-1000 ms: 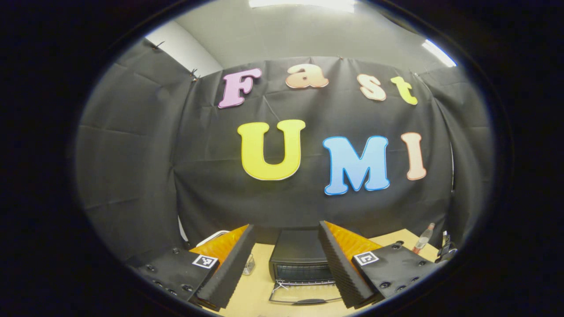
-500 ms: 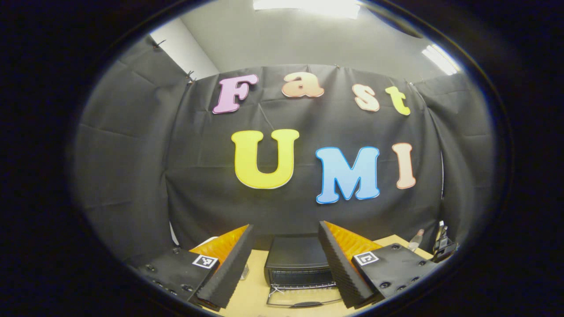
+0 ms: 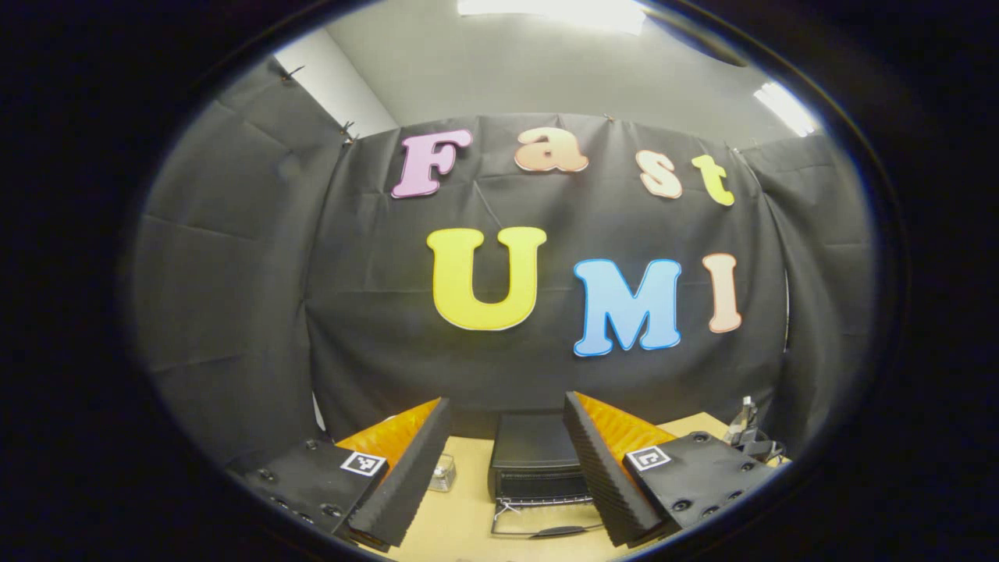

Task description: Open the electric oven with the left hand, put the food in, and close the electric oven.

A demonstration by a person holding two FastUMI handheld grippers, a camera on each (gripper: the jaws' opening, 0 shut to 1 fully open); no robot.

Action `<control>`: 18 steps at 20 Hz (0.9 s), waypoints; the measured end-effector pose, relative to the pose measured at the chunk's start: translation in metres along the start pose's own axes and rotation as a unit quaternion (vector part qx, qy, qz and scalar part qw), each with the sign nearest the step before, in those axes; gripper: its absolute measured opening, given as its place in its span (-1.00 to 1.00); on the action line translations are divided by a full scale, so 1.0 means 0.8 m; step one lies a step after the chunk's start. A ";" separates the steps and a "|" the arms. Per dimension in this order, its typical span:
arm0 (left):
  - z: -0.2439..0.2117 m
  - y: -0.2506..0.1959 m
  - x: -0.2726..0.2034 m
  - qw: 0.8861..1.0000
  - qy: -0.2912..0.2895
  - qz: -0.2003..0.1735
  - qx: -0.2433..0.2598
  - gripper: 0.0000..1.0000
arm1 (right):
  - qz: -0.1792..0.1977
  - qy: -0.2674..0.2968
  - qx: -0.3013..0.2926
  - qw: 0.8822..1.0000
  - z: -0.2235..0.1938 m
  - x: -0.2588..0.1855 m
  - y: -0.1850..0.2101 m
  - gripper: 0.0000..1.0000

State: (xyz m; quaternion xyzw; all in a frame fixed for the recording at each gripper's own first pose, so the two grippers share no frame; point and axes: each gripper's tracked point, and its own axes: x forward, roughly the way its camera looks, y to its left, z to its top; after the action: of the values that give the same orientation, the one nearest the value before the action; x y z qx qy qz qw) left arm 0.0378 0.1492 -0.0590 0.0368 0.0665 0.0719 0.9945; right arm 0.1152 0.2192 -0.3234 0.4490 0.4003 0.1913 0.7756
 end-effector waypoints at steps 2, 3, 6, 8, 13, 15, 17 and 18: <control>-0.007 0.009 -0.003 1.000 0.006 0.004 0.004 1.00 | -0.019 -0.021 0.038 0.999 -0.001 0.024 -0.008 -0.87; -0.009 0.013 -0.005 1.000 0.009 0.005 0.003 1.00 | -0.026 -0.032 0.055 0.998 0.001 0.038 -0.011 -0.87; -0.015 0.028 -0.012 1.000 0.013 0.009 0.002 1.00 | -0.036 -0.069 0.094 0.993 0.004 0.077 -0.018 -0.87; -0.017 0.043 -0.016 1.000 0.017 0.017 0.009 1.00 | -0.044 -0.085 0.108 0.990 0.000 0.099 -0.022 -0.87; -0.026 0.083 -0.022 0.999 0.032 0.040 0.014 1.00 | -0.050 -0.130 0.160 0.977 0.002 0.144 -0.036 -0.87; -0.034 0.095 -0.022 0.998 0.041 0.046 0.009 1.00 | -0.047 -0.150 0.185 0.970 0.010 0.155 -0.038 -0.87; -0.039 0.103 -0.020 0.998 0.048 0.049 0.004 1.00 | -0.044 -0.165 0.201 0.965 0.022 0.171 -0.040 -0.87; -0.042 0.104 -0.017 0.998 0.051 0.048 0.003 1.00 | -0.047 -0.170 0.205 0.963 0.022 0.177 -0.040 -0.86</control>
State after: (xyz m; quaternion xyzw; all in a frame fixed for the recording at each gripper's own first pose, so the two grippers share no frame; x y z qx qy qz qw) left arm 0.0086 0.2318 -0.0839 0.0394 0.1156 0.1214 0.9851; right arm 0.2128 0.2857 -0.4089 0.6051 0.3135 -0.0109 0.7317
